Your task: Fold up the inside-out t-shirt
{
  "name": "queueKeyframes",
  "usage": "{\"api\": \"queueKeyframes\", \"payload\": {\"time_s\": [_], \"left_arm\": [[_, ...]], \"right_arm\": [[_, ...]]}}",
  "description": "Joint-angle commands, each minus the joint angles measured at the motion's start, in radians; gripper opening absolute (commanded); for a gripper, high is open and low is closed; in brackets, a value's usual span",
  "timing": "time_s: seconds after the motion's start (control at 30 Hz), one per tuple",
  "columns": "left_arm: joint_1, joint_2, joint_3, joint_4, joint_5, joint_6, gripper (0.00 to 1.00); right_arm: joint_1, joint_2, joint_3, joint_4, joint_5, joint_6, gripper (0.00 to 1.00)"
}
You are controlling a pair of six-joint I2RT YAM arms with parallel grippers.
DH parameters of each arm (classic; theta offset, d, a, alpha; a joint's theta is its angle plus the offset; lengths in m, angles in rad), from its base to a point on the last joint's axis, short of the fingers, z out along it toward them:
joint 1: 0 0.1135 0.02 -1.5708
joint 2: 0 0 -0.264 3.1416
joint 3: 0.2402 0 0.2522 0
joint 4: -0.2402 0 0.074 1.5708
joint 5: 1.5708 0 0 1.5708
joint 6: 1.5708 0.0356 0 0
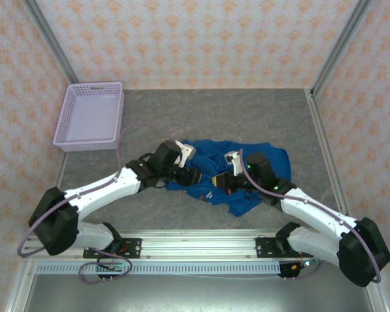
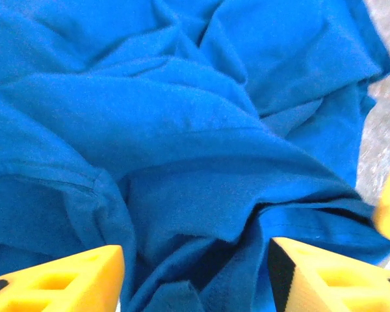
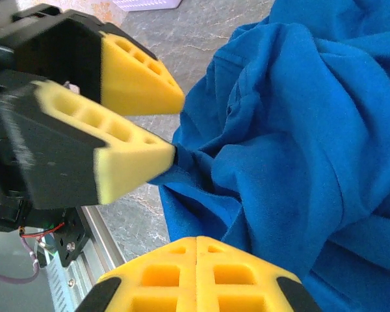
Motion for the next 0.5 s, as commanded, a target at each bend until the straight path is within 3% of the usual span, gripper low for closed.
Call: {"api": "queueKeyframes", "payload": {"time_s": [0.0,0.07,0.23,0.47], "left_arm": [[-0.016,0.062,0.051,-0.137,0.017,0.052,0.57],[-0.018,0.087,0.056,-0.159,-0.008,0.051,0.47],[-0.018,0.088,0.045,-0.149,-0.025,0.03,0.12],[-0.017,-0.044,-0.077,-0.033,-0.009,-0.011,0.0]], "right_arm": [[0.007,-0.039,-0.005,-0.025,0.001,-0.03,0.0],[0.007,-0.058,-0.004,-0.049,0.009,-0.035,0.0],[0.007,-0.105,0.001,-0.144,0.033,-0.033,0.0],[0.007,-0.159,-0.019,-0.239,0.121,0.082,0.0]]}}
